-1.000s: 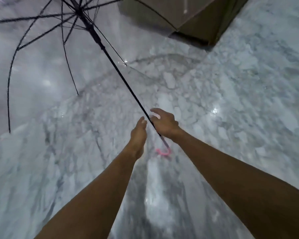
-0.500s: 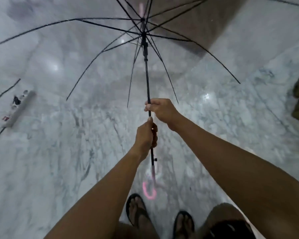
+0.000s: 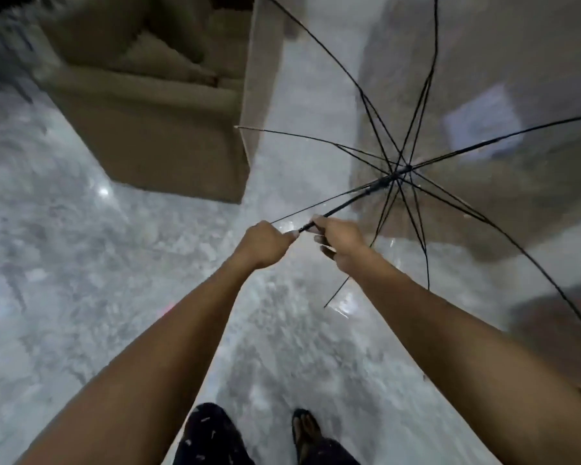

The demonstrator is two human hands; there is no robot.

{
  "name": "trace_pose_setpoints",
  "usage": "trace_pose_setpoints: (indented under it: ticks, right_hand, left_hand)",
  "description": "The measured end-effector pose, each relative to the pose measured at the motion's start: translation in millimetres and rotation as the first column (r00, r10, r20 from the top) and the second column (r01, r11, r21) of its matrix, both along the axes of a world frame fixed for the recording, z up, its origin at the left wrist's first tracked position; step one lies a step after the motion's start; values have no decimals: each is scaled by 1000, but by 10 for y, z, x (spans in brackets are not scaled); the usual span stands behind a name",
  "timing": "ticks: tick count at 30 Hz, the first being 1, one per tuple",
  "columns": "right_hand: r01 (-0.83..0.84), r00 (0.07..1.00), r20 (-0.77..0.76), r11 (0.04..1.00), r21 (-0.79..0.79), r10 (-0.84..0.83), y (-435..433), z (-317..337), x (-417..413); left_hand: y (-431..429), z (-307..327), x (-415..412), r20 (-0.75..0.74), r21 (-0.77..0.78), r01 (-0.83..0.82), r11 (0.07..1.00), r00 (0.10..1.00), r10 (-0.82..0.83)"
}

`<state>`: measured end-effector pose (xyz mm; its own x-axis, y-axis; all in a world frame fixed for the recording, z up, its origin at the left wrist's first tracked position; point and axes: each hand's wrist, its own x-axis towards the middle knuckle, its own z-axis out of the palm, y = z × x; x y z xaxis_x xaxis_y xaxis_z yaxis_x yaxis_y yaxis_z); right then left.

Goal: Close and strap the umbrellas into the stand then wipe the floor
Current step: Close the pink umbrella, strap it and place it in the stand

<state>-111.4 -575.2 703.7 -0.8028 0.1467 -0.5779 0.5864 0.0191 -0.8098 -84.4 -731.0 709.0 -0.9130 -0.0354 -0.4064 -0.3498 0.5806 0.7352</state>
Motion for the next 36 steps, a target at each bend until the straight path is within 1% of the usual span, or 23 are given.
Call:
trace_pose_setpoints:
  ticks: [2,3,5,7,9,11,15,18,20,23,25,27,31,33,34,36]
  right_hand:
    - [191,979,-60,981,-35,-193,338,385,-24]
    - [281,953,-102,958,-62,-286,509,571,-29]
    - [414,883,-197,904,-104,-427,849,900,12]
    - [523,794,-279,841,-140,-540,1113,1211,176]
    - [613,706,-330,774,-157,-626,1256,1484,422]
    - [683,638,-353,715,-150,-684,1320,1698,735]
    - [801,492,-362,575,-169,-792,1404,1974,1446]
    - [864,373,-412,472,-172,-832,1552,2165,2043]
    - [906,252,-455,374,-199,-854,1682,2341,2512]
    - [946,51,-495,201,-255,-868,1857,2639,3258]
    - [951,-79,-516,91,-296,-853,1932,2838,3740]
    - [925,-185,-530,36,-379,-828,1949,3027,4186]
    - [846,-348,-511,-29,-532,-786,1930,3288,4989]
    - [815,-419,-487,-82,-573,-767,1936,3374,5321]
    - [822,-432,-481,-114,-559,-763,1942,3400,5480]
    - [851,-425,-477,-160,-500,-769,1946,3448,5768]
  left_hand:
    - [218,371,-132,-43,13,126,992,991,-126]
    - [313,512,-193,-59,41,178,983,983,-176]
    - [501,743,-276,-99,110,278,954,958,-268]
    - [700,982,-292,-167,133,404,905,909,-381]
    - [873,1169,-247,-233,147,524,839,843,-486]
    - [1026,1320,-141,-292,149,620,770,772,-565]
    - [1293,1553,195,-349,131,748,651,650,-676]
    - [1447,1805,626,-371,96,842,532,526,-765]
    - [1575,1907,881,-383,86,882,463,458,-802]
    - [1747,2034,1286,-398,142,933,331,360,-844]
    - [1809,2155,1595,-406,140,955,261,296,-865]
    - [1843,2272,1879,-409,114,977,178,210,-888]
    - [1858,2447,2413,-339,201,979,-35,36,-940]
    - [1869,2494,2714,-348,223,970,-96,-13,-938]
    - [1871,2510,2864,-367,214,969,-120,-34,-929]
    - [1878,2535,3161,-406,176,974,-145,-62,-912]
